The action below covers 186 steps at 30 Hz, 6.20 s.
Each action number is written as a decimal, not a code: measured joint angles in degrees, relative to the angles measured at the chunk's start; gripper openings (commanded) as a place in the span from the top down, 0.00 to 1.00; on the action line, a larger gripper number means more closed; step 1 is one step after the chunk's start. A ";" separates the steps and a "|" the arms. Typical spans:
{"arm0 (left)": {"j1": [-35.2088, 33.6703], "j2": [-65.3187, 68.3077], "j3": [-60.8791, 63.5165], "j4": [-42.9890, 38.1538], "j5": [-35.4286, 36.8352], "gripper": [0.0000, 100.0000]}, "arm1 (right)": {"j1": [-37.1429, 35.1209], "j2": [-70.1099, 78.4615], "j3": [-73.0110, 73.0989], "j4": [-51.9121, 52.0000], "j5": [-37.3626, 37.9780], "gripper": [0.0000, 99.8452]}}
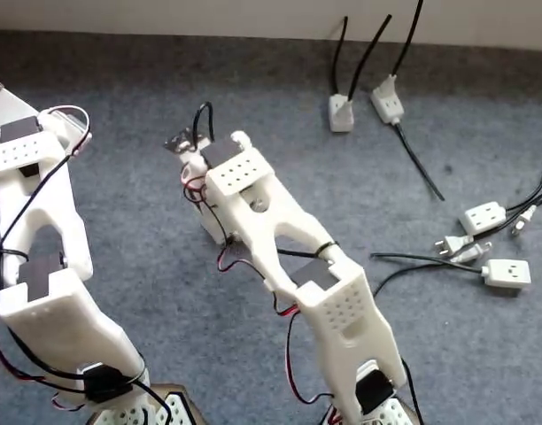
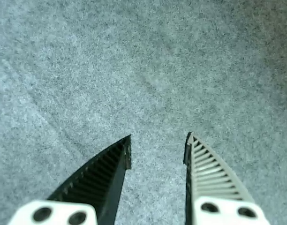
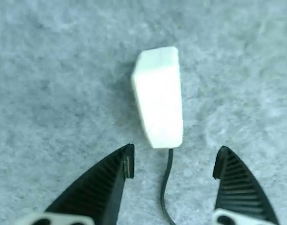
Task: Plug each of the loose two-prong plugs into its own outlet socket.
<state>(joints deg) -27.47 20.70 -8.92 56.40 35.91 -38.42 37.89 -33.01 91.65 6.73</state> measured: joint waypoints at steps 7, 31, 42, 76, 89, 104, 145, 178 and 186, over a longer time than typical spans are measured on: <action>0.00 0.00 0.00 0.00 0.00 0.80 | 5.10 0.00 0.00 -3.60 5.71 0.72; 0.00 0.00 0.00 0.00 0.00 0.80 | -5.36 -9.85 19.25 -16.26 6.86 0.72; 0.00 0.00 0.00 0.00 0.00 0.80 | 6.33 -10.02 21.27 -21.10 12.66 0.72; 16.97 0.00 15.21 -3.78 0.26 0.80 | 60.66 -33.67 7.30 6.51 13.01 0.72; 16.97 0.00 15.56 -5.45 0.44 0.80 | 71.38 -16.26 14.95 -5.80 3.78 0.79; 16.97 0.00 15.56 -6.51 0.35 0.80 | 70.68 -8.88 15.38 -12.40 -9.76 0.79; 16.97 0.00 15.56 -6.51 0.35 0.80 | 69.01 -9.41 25.67 -15.47 -6.59 0.91; 10.81 0.00 13.63 -6.51 0.35 0.80 | 23.47 -11.43 -9.32 6.15 -22.51 0.96; -0.62 0.00 10.55 -6.51 -5.98 0.80 | 4.84 -2.20 -16.18 4.04 -31.12 0.91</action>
<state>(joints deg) -28.09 20.70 1.63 49.89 29.93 -33.58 35.69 -49.19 95.69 -24.40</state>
